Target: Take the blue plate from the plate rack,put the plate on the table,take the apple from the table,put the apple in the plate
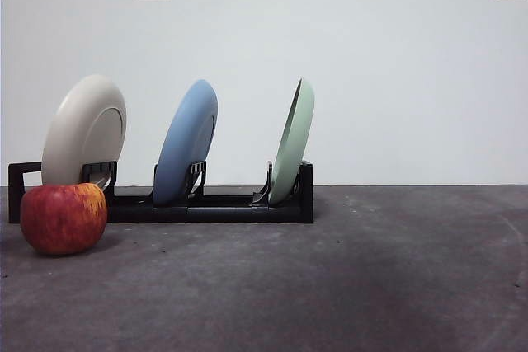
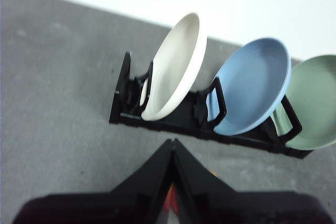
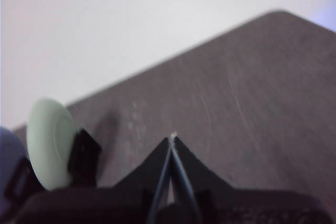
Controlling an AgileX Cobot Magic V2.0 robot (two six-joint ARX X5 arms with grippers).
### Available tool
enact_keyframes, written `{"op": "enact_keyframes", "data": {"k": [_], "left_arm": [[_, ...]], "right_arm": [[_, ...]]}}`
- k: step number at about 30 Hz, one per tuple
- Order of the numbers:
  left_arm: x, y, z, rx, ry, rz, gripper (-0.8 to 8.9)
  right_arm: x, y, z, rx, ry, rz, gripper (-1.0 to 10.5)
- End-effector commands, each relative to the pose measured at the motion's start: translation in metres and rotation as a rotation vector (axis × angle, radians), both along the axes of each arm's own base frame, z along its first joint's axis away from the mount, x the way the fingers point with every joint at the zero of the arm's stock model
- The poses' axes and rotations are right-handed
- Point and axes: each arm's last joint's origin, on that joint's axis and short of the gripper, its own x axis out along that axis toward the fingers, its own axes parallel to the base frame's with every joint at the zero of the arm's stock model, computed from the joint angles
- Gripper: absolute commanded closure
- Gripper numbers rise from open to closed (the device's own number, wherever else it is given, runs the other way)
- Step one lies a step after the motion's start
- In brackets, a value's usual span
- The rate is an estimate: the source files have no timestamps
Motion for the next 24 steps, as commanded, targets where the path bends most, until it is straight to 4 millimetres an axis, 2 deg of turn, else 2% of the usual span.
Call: {"op": "enact_keyframes", "data": {"k": [1, 5, 11, 18, 24], "left_arm": [[0.01, 0.0, 0.022, -0.01, 0.05, 0.004, 8.18], [0.025, 0.001, 0.046, -0.01, 0.145, 0.003, 8.18], [0.052, -0.001, 0.066, 0.0, 0.26, -0.105, 8.18], [0.082, -0.006, 0.072, -0.072, 0.313, -0.323, 8.18], [0.117, -0.017, 0.069, -0.149, 0.351, -0.478, 8.18]], "right_arm": [[0.004, 0.0, 0.014, -0.05, 0.08, 0.013, 9.5], [0.011, -0.001, 0.027, -0.055, 0.18, 0.022, 9.5], [0.022, 0.001, 0.039, -0.068, 0.288, 0.144, 9.5], [0.033, 0.006, 0.051, -0.094, 0.361, 0.374, 9.5], [0.053, 0.009, 0.052, -0.003, 0.475, 0.553, 9.5]]}}
